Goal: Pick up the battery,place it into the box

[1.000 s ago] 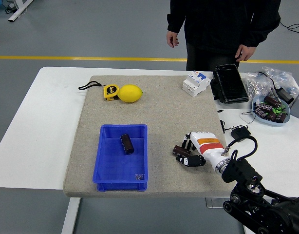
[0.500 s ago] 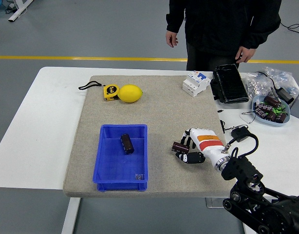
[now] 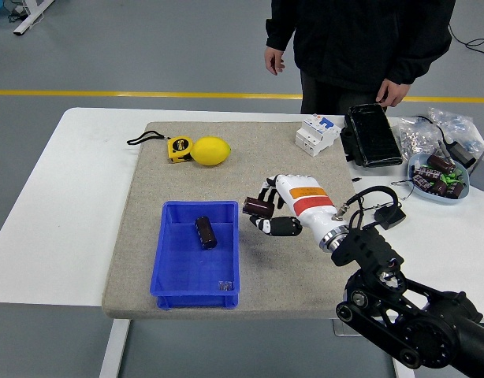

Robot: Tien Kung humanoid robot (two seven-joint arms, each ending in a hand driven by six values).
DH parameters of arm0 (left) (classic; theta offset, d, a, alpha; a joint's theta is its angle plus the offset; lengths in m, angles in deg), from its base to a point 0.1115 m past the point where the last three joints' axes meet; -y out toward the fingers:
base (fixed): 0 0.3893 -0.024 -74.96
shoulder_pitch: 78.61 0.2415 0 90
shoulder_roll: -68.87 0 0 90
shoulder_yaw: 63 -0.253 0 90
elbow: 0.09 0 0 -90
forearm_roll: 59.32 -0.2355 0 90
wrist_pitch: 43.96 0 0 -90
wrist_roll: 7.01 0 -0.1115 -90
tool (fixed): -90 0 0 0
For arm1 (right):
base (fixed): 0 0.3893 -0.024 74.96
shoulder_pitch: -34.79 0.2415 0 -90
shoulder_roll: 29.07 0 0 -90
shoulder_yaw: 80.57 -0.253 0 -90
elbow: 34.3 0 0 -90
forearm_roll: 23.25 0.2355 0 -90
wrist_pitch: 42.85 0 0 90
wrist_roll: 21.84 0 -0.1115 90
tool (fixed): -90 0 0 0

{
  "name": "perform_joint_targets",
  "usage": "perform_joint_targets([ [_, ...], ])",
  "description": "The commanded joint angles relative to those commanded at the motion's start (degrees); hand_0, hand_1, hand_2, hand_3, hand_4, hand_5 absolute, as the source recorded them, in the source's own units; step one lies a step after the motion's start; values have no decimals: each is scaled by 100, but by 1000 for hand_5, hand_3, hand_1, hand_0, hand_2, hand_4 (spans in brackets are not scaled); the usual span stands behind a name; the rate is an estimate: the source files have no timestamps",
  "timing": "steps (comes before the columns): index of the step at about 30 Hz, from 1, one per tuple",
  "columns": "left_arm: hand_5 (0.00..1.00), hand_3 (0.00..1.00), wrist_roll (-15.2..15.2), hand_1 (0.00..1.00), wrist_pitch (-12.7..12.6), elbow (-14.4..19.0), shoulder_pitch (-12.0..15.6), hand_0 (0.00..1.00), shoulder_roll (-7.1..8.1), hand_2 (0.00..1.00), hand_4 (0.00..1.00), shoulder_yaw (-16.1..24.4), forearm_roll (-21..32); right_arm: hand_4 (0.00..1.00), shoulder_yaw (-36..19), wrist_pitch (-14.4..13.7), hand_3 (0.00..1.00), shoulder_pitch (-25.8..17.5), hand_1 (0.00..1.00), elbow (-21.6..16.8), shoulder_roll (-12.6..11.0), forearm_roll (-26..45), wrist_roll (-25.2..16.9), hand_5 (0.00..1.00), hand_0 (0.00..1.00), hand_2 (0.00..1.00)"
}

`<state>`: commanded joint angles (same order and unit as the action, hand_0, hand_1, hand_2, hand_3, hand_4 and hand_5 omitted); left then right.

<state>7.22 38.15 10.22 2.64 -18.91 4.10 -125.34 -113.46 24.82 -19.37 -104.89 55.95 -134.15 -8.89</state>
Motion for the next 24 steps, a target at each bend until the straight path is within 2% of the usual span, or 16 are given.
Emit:
perform_joint_targets([
  [6, 541, 587, 0, 676, -8, 0, 7, 719, 15, 680, 631, -22, 28, 791, 188, 218, 423, 253, 343, -111, 303, 198, -90, 209, 236, 399],
  [7, 543, 587, 0, 675, -10, 0, 7, 719, 18, 684, 632, -24, 33, 820, 241, 285, 450, 303, 387, -115, 342, 207, -90, 205, 337, 438],
  [11, 543, 587, 5, 675, -4, 0, 8, 719, 27, 684, 632, -28, 19, 820, 465, 558, 450, 523, 387, -64, 496, 180, -117, 205, 337, 438],
  [12, 543, 587, 7, 675, -2, 1, 6, 719, 30, 684, 632, -30, 13, 820, 512, 601, 450, 570, 387, -44, 498, 168, -117, 205, 337, 438],
  [13, 544, 586, 11, 675, 2, 3, 4, 719, 34, 684, 633, -26, -1, 845, 592, 647, 492, 649, 453, -6, 498, 152, -110, 223, 399, 491],
  [18, 544, 586, 35, 675, 10, 10, -9, 719, 48, 684, 633, 33, -102, 845, 811, 713, 492, 877, 453, 80, 498, 130, -116, 223, 399, 491],
  [24, 544, 586, 26, 675, -11, 11, -27, 720, 56, 685, 634, -11, -18, 849, 710, 731, 493, 921, 465, 114, 498, 98, -151, 227, 406, 502],
])
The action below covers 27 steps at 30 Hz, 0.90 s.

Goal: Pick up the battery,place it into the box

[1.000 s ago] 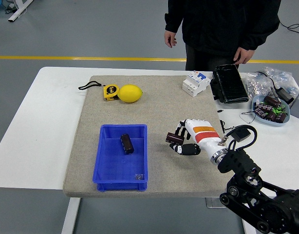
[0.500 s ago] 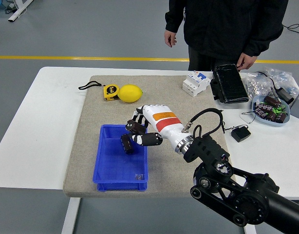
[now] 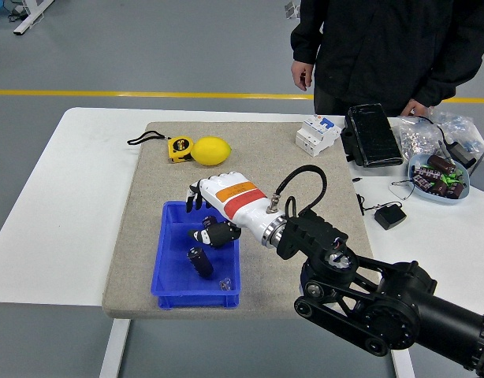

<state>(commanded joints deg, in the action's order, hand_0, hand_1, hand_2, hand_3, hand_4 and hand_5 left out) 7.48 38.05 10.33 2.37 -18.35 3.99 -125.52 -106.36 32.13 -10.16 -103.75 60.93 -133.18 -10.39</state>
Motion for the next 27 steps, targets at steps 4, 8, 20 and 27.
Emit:
perform_joint_targets([
  [4, 544, 586, -3, 676, -2, -2, -3, 721, 3, 681, 634, -15, 26, 920, -207, 89, 616, -6, 558, -6, 0, 83, -64, 277, 483, 607],
  [8, 544, 586, -1, 675, -6, -3, 0, 722, -4, 682, 634, 3, 16, 998, -587, 144, 814, -94, 661, -97, 0, 214, -195, 358, 627, 759],
  [20, 547, 587, -23, 676, -41, -11, 8, 721, -43, 685, 636, 80, 35, 998, -2140, 476, 859, -1005, 799, -329, -897, 2330, -982, 521, 814, 852],
  [27, 545, 587, -26, 676, -42, -11, 12, 721, -68, 684, 635, 176, -48, 998, -2945, 779, 846, -1723, 810, -423, -1153, 3978, -1214, 595, 806, 845],
])
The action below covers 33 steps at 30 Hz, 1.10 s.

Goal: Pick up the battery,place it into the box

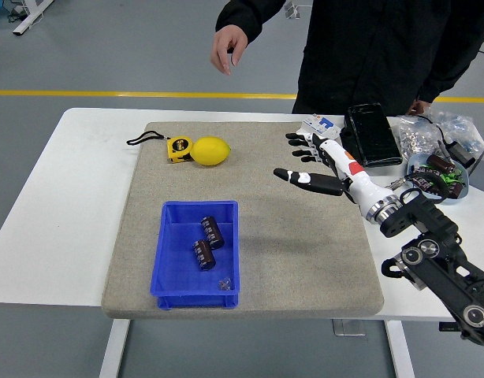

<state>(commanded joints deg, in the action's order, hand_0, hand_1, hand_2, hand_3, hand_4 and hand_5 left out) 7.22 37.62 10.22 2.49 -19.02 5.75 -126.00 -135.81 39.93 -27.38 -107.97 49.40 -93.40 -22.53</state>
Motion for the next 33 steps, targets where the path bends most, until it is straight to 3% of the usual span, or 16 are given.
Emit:
perform_joint_targets([
  [3, 545, 587, 4, 676, 6, 0, -5, 721, -7, 684, 635, 21, -42, 998, -216, 242, 846, -297, 810, 7, 23, 745, -124, 595, 806, 845],
  [4, 545, 586, 3, 676, 4, 0, -5, 721, -10, 683, 634, 25, -39, 998, -313, 314, 868, -427, 843, 10, 58, 968, -205, 778, 833, 854],
  [14, 546, 585, -9, 675, 12, 0, -22, 720, -25, 683, 634, -85, 53, 998, -818, 544, 896, -1142, 878, 116, 388, 3229, -500, 830, 886, 875],
  [33, 545, 586, -19, 674, 12, 0, 11, 719, -22, 682, 632, -118, 106, 998, -903, 455, 896, -1290, 878, 160, 421, 3389, -435, 857, 886, 875],
])
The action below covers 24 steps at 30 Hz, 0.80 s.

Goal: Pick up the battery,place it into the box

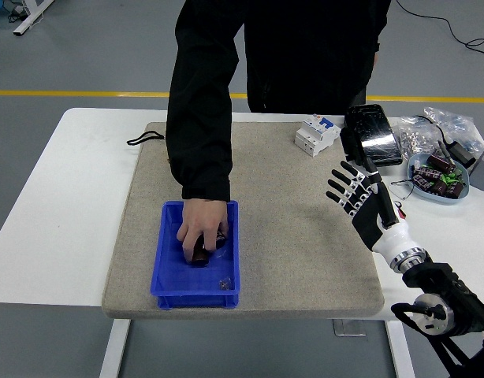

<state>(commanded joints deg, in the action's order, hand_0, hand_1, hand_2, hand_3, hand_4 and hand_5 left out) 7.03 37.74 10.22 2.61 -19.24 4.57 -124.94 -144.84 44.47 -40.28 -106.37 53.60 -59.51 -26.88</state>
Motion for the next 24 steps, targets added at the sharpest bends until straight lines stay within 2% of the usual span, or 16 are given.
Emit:
perform_joint_targets([
  [24, 544, 585, -7, 674, 24, 0, -9, 719, 17, 680, 631, -33, -3, 998, -24, -179, 883, -72, 866, 77, 40, 8, 118, 833, 871, 869],
])
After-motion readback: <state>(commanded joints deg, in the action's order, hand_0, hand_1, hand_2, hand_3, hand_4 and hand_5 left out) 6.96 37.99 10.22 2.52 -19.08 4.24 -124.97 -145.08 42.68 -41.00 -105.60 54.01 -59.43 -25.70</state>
